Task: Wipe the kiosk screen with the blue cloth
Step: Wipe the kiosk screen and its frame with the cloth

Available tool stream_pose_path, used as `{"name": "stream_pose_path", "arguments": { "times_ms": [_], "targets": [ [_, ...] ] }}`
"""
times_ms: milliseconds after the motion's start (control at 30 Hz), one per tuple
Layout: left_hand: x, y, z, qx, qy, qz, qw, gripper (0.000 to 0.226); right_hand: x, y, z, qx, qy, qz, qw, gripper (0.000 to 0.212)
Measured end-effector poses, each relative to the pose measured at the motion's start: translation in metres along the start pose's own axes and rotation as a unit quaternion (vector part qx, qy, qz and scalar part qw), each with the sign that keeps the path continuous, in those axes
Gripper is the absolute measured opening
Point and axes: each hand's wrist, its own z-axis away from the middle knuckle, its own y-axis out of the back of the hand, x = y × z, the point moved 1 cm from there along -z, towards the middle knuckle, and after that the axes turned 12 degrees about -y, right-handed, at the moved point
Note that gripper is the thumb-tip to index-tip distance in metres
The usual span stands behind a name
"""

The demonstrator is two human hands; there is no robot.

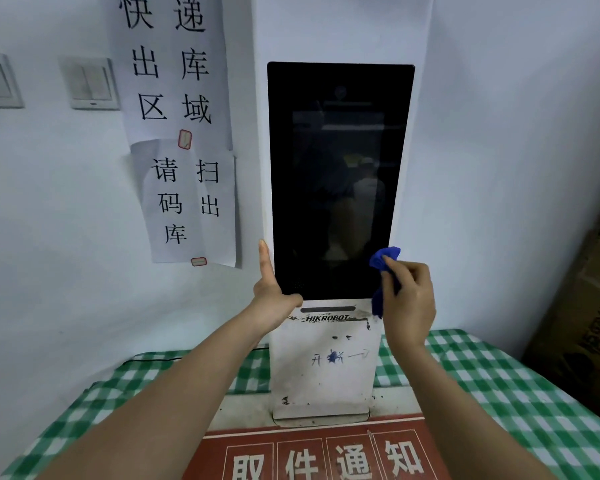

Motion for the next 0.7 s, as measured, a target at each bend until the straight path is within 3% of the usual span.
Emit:
{"name": "stream_pose_path", "arguments": {
  "times_ms": [233,367,533,633,700],
  "targets": [
    [-0.001,0.000,-0.001,0.001,0.003,-0.003,1.000,0.109,0.013,0.000,0.020,-0.063,0.118,0.091,0.987,0.030],
    [0.000,0.000,0.000,0.000,0.001,-0.007,1.000,0.108,0.002,0.006,0.002,-0.012,-0.015,0.006,1.000,0.030],
    [-0.001,-0.001,-0.001,0.007,0.004,-0.002,1.000,0.109,-0.008,-0.007,0.019,-0.031,0.007,0.013,0.999,0.030],
    [0.000,-0.001,-0.001,0.007,0.006,0.005,1.000,0.108,-0.004,-0.011,0.029,-0.051,0.072,0.053,0.995,0.030],
    [0.001,0.000,0.000,0.000,0.001,-0.001,1.000,0.106,-0.001,-0.008,0.023,-0.049,0.055,0.047,0.996,0.029]
  ]
}}
